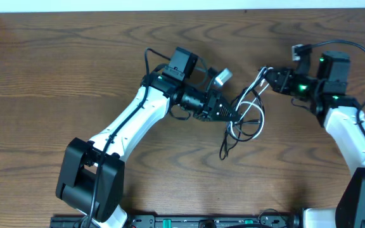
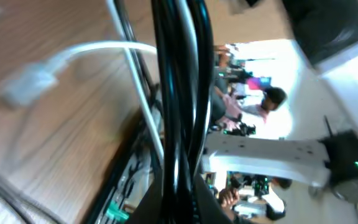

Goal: Untangle cables

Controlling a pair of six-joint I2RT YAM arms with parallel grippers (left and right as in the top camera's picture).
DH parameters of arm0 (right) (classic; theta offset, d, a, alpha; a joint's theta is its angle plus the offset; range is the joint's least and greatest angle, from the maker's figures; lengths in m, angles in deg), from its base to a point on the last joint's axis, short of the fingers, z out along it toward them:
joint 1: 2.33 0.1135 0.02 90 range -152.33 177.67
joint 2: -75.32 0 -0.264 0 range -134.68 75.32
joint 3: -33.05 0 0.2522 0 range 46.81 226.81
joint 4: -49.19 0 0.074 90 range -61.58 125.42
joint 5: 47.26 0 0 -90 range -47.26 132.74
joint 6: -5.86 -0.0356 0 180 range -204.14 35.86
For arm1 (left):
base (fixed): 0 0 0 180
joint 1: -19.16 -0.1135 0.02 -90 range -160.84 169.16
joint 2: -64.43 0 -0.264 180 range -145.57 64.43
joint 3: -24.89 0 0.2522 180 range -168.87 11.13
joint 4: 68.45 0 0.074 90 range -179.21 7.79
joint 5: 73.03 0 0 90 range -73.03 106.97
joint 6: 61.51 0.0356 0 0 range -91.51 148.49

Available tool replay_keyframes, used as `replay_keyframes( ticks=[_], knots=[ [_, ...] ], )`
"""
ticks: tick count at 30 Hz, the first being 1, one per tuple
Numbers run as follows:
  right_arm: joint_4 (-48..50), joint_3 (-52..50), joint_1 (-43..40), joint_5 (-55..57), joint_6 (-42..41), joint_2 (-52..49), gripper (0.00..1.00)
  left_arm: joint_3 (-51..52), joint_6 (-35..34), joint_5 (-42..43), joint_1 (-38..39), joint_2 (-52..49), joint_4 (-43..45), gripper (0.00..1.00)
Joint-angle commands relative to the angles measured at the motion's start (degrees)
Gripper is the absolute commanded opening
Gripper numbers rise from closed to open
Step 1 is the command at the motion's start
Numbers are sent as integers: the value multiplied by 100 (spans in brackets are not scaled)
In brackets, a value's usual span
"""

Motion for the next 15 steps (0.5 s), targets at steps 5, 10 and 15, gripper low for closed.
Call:
replay_keyframes(
  ticks=[5, 10, 15],
  knots=[
    [-894, 256, -1147, 1943, -308, -98, 4, 74, 734, -1300, -109, 81, -1213, 7],
    [-1541, 256, -1307, 1873, -245, -98, 4, 74, 1040, -1320, -129, 81, -1198, 8],
    [-1788, 254, -1099, 197, 487, -98, 26, 72, 1054, -1294, -129, 81, -850, 7]
  ],
)
